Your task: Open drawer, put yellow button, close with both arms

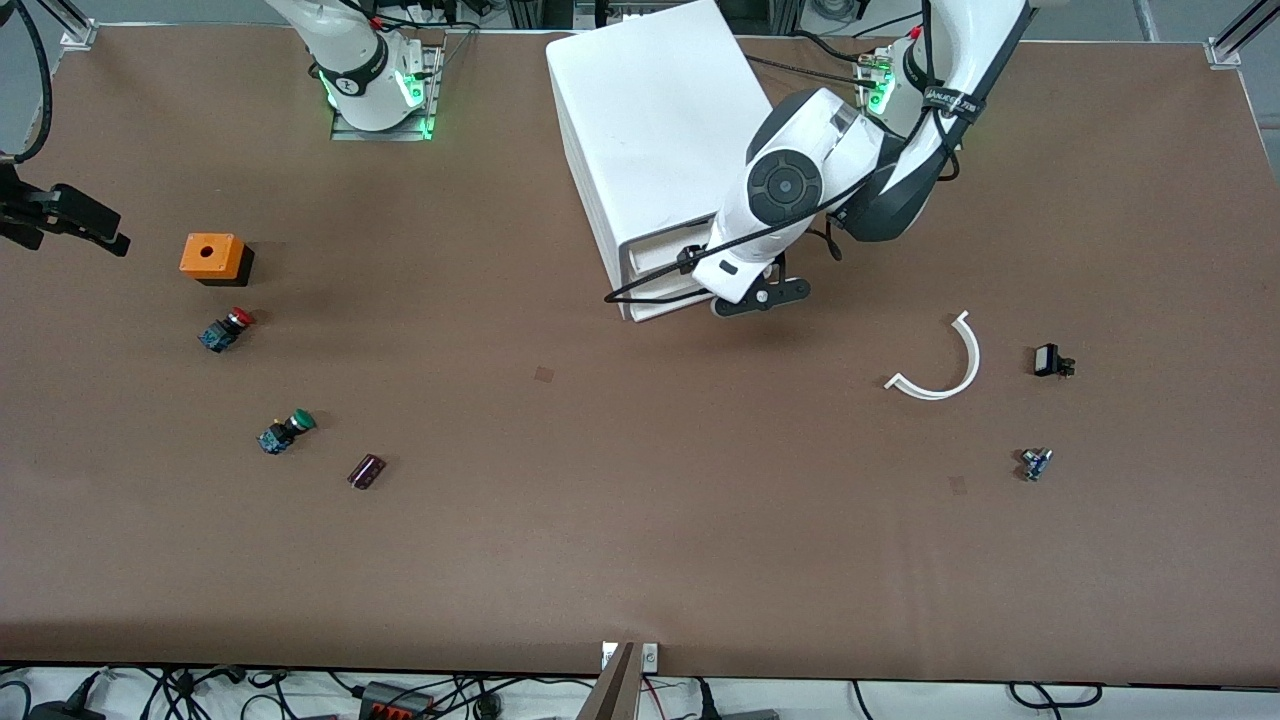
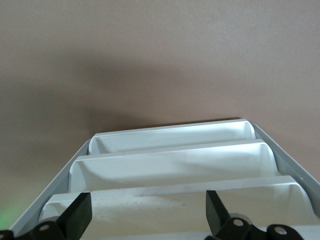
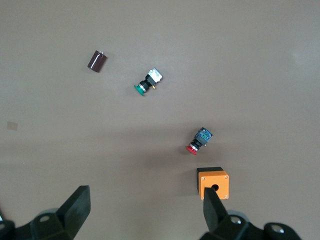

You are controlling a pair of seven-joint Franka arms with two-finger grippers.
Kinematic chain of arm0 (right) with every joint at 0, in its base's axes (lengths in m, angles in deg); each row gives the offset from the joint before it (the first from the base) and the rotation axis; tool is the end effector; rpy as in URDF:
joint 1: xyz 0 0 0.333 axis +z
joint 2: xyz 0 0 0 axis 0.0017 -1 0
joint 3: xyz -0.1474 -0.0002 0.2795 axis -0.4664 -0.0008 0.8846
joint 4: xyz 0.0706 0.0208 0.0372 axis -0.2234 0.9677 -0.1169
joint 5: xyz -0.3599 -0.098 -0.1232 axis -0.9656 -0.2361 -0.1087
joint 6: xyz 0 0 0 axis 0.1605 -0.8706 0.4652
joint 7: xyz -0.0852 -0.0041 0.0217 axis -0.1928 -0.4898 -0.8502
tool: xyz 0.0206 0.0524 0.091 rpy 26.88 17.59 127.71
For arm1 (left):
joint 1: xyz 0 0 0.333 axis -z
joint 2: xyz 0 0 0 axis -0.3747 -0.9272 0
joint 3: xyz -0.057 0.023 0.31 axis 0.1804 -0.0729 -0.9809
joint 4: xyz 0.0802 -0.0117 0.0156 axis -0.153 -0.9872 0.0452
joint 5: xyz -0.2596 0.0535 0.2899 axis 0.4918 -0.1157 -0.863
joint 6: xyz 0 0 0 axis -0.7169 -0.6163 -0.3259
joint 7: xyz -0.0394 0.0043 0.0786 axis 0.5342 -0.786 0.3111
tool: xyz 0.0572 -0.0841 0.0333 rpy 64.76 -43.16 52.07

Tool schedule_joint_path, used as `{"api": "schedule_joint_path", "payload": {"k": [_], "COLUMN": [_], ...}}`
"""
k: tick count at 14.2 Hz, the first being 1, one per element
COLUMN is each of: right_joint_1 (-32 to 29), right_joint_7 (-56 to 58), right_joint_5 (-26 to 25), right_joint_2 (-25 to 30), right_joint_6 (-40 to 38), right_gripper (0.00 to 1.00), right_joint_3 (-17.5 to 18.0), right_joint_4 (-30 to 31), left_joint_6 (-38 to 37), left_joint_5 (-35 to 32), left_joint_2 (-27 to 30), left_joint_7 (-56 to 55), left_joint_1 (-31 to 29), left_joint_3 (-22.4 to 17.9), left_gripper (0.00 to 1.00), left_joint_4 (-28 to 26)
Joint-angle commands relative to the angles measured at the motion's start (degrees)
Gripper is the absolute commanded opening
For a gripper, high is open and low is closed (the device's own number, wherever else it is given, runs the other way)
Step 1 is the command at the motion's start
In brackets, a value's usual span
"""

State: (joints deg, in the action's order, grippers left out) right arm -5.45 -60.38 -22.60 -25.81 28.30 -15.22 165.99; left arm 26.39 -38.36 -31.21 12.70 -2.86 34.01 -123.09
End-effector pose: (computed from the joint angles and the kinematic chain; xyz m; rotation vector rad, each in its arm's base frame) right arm 0.5463 -0.0606 0.5955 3.1150 -0.0913 0.0058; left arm 0.4762 -0.3879 0.3476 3.0565 0.4097 -0.4663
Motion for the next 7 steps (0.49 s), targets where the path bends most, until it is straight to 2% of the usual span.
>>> {"api": "schedule_joint_path", "payload": {"k": [1,7], "right_joint_1": [-0.6,-0.7], "right_joint_7": [0.8,0.8], "right_joint_5": [-0.7,-0.8], "right_joint_2": [1.3,1.4], "right_joint_6": [0.4,-0.9], "right_gripper": [1.0,1.0], "right_joint_3": [0.6,0.4], "right_joint_4": [1.3,1.2], "left_joint_6": [-1.6,-2.5], "left_joint_5": [0.6,0.6], "left_joint_2": [2.3,2.7], "left_joint_7": [-0.4,0.8], "left_joint_1": [-0.6,-0.9], "left_joint_3": [0.9,0.8], "left_gripper": [1.0,1.0], "left_joint_4": [-2.1,-1.7]}}
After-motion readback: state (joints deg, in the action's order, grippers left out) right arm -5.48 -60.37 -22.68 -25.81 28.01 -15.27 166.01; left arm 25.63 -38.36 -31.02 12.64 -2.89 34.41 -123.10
